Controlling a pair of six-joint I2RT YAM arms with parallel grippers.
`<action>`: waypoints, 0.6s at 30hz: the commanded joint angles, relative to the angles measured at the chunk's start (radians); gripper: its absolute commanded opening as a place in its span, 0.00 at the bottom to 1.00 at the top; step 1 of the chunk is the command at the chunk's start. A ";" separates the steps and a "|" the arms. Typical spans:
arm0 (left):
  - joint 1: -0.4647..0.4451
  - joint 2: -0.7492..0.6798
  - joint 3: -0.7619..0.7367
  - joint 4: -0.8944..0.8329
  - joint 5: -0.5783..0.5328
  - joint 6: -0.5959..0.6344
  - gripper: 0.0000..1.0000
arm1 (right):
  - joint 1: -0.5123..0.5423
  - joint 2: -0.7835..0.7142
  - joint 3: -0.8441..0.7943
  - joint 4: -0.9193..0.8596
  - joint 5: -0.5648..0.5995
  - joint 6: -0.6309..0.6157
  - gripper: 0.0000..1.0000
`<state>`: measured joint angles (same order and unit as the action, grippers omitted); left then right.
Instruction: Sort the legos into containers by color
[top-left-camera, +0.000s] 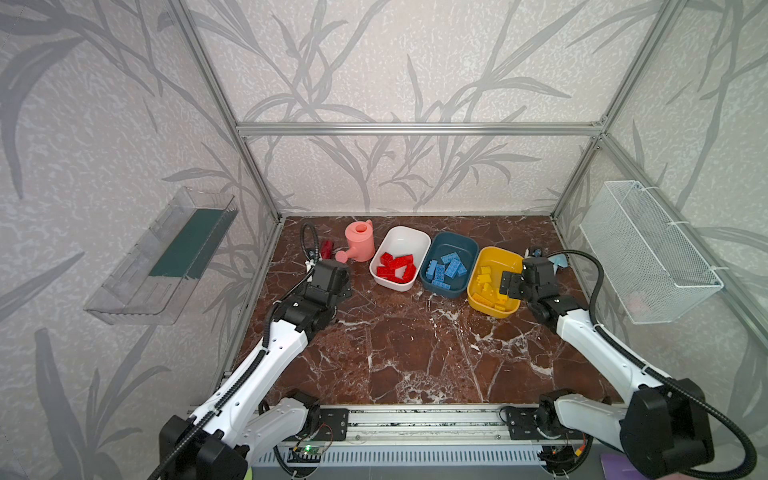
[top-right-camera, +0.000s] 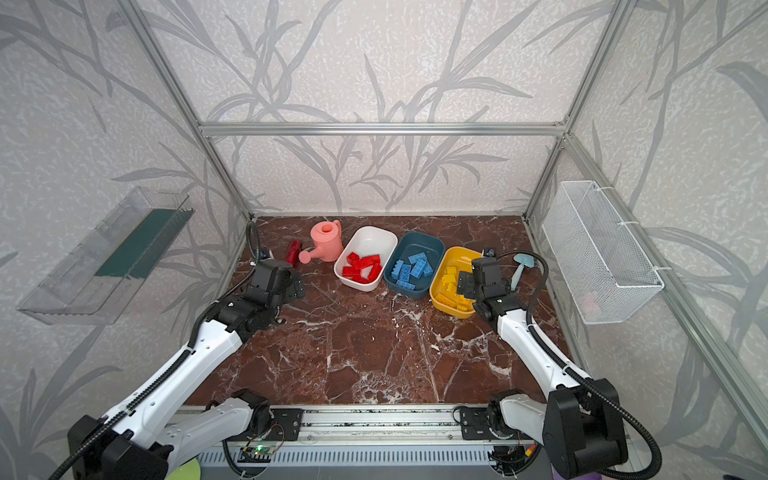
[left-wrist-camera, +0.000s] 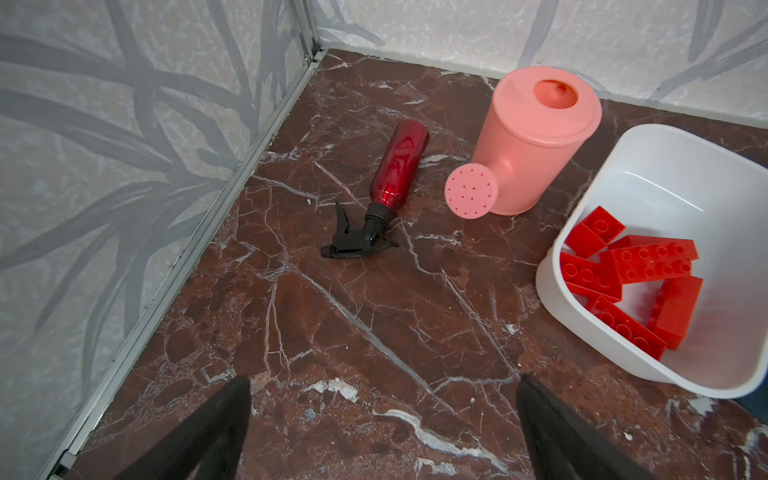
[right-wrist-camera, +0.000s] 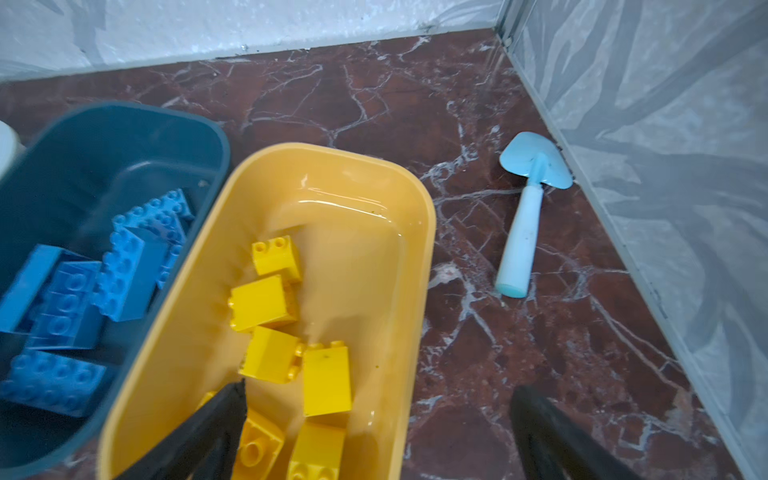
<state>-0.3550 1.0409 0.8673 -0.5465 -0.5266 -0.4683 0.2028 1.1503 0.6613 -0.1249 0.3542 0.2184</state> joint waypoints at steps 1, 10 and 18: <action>0.074 0.019 -0.065 0.177 -0.123 0.060 0.99 | -0.003 -0.078 -0.151 0.332 0.076 -0.162 0.99; 0.297 0.203 -0.247 0.612 0.036 0.184 0.99 | -0.030 0.077 -0.407 0.959 0.054 -0.305 0.99; 0.300 0.393 -0.303 0.931 0.224 0.399 0.98 | -0.049 0.145 -0.389 0.980 -0.035 -0.281 0.99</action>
<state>-0.0578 1.4040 0.5831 0.1764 -0.4000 -0.1825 0.1650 1.3125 0.2466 0.7933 0.3603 -0.0681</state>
